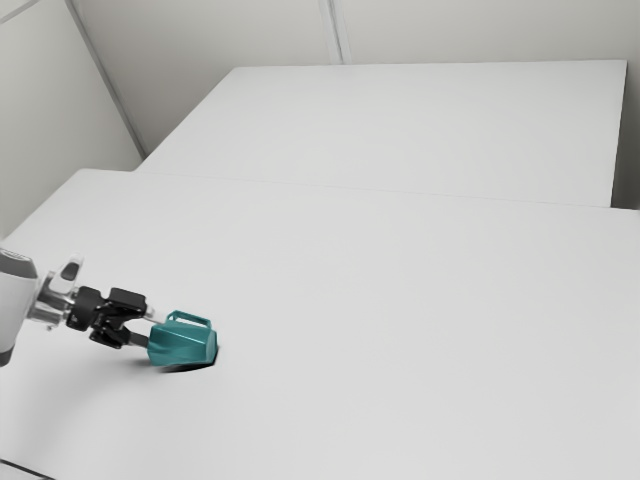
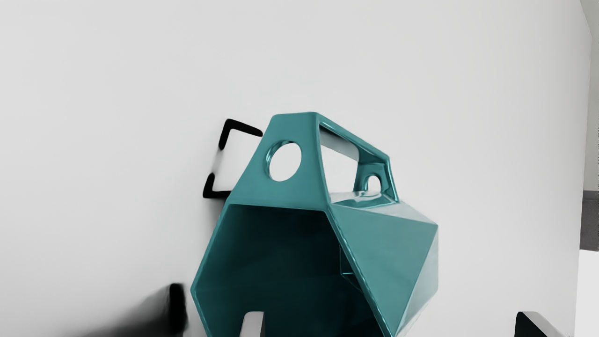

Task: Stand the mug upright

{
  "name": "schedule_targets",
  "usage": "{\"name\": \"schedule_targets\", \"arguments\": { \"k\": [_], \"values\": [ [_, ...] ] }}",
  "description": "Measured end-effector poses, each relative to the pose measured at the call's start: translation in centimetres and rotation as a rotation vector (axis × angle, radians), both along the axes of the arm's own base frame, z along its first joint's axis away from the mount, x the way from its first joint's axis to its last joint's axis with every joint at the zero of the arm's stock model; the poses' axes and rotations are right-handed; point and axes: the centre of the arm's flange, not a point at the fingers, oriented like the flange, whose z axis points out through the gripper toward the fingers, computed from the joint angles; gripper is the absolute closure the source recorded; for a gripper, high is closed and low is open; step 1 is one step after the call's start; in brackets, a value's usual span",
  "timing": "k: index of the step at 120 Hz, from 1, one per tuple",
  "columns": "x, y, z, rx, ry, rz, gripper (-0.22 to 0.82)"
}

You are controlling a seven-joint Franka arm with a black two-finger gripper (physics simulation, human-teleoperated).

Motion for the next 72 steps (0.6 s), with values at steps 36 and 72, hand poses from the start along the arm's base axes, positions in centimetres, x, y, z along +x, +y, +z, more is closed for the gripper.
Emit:
{"name": "schedule_targets", "arguments": {
  "k": [36, 72],
  "values": [
    [0.8, -1.8, -0.6, -0.015, -0.01, -0.028, 0.04],
    [1.4, -2.3, -0.4, -0.02, -0.031, -0.033, 0.37]
  ]
}}
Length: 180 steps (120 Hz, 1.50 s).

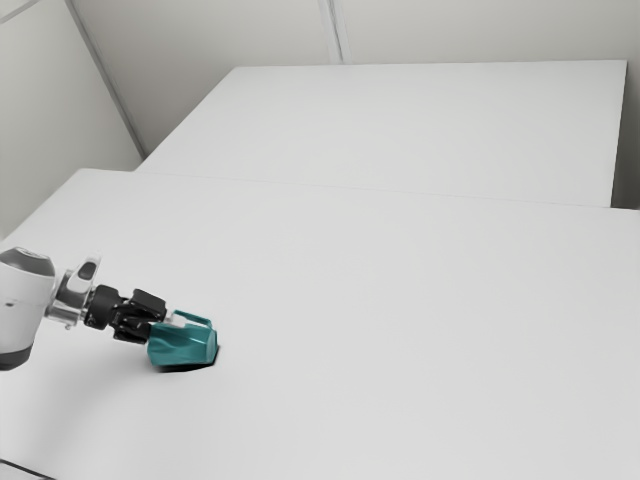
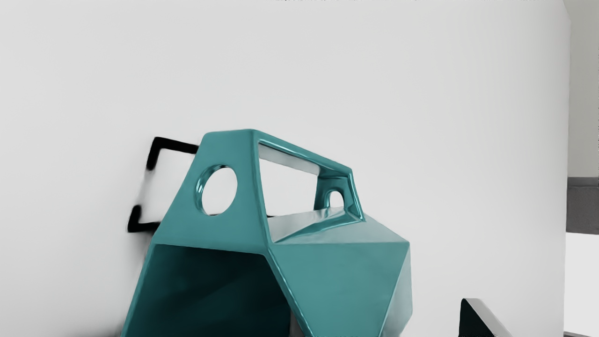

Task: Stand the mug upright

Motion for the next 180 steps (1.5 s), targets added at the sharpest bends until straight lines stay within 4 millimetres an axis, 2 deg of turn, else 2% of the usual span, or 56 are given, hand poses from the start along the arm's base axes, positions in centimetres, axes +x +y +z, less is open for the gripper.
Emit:
{"name": "schedule_targets", "arguments": {
  "k": [27, 47, 77, 95, 105, 129, 152, 180],
  "values": [
    [0.4, -0.3, 1.1, -0.007, -0.037, 0.0, 0.63],
    [0.6, -0.5, 1.7, -0.01, -0.057, -0.004, 0.73],
    [1.1, -1.2, 1.9, -0.003, -0.062, -0.021, 0.77],
    [1.4, -1.5, 2.9, -0.002, -0.086, -0.026, 0.78],
    [1.6, -2.0, 4.1, -0.002, -0.114, -0.033, 0.78],
    [3.0, -4.8, 6.8, 0.028, -0.15, -0.09, 0.79],
    [6.0, -5.5, 10.8, 0.186, -0.162, -0.183, 0.79],
    [8.6, -7.1, 13.3, 0.391, -0.102, -0.296, 0.78]
  ]
}}
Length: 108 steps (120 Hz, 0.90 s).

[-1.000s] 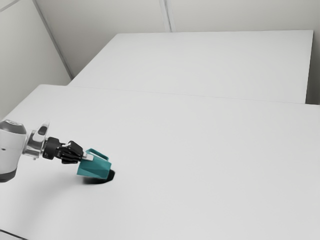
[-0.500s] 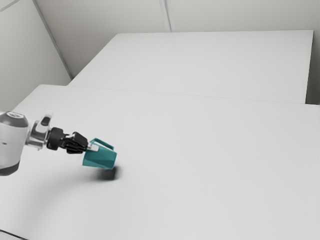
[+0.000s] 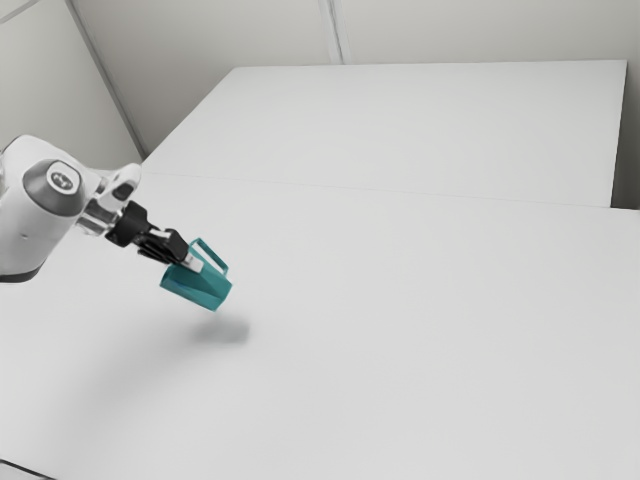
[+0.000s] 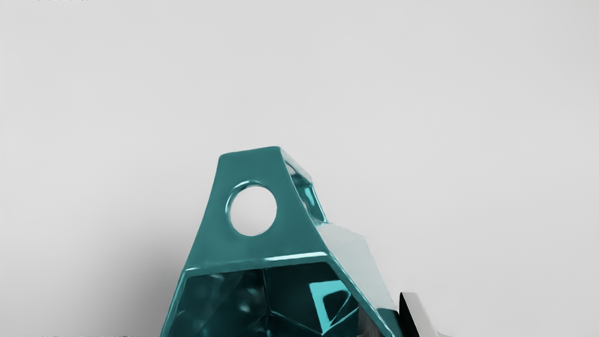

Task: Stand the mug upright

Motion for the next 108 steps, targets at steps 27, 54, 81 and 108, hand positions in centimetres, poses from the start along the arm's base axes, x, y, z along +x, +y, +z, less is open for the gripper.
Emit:
{"name": "schedule_targets", "arguments": {
  "k": [27, 54, 81, 108],
  "values": [
    [1.8, -2.8, 1.3, 0.228, 0.046, -0.076, 0.78],
    [4.1, -4.6, 0.3, 0.422, 0.063, -0.093, 0.78],
    [5.7, -7.0, -0.4, 0.554, 0.065, -0.092, 0.78],
    [6.2, -7.8, -2.4, 0.596, 0.11, -0.024, 0.78]
  ]
}}
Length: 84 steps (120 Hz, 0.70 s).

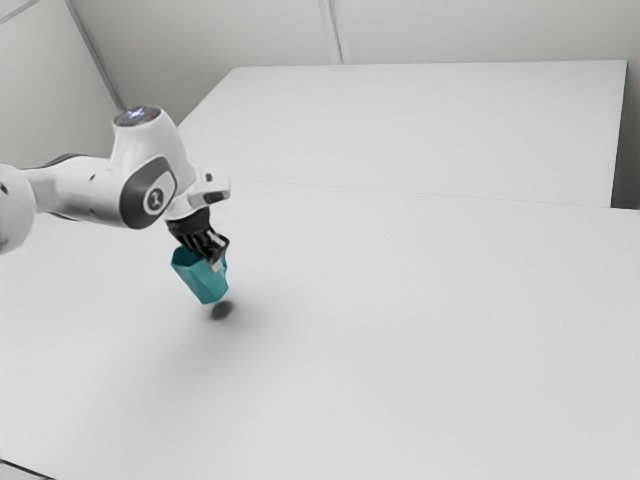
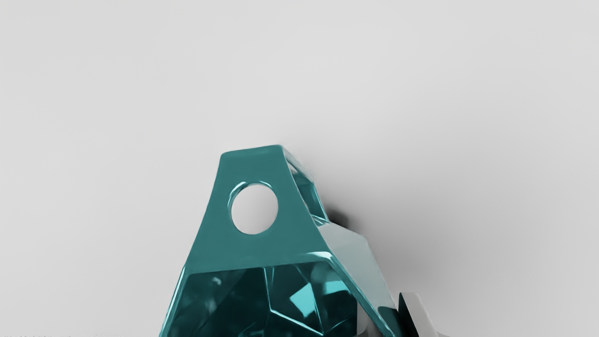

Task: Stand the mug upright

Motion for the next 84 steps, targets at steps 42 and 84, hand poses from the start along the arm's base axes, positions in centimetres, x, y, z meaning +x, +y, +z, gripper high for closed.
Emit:
{"name": "schedule_targets", "arguments": {
  "k": [42, 84],
  "values": [
    [1.5, -1.9, -2.0, 0.038, 0.015, 0.09, 0.78],
    [1.9, -2.4, -3.4, 0.04, 0.029, 0.168, 0.78]
  ]
}}
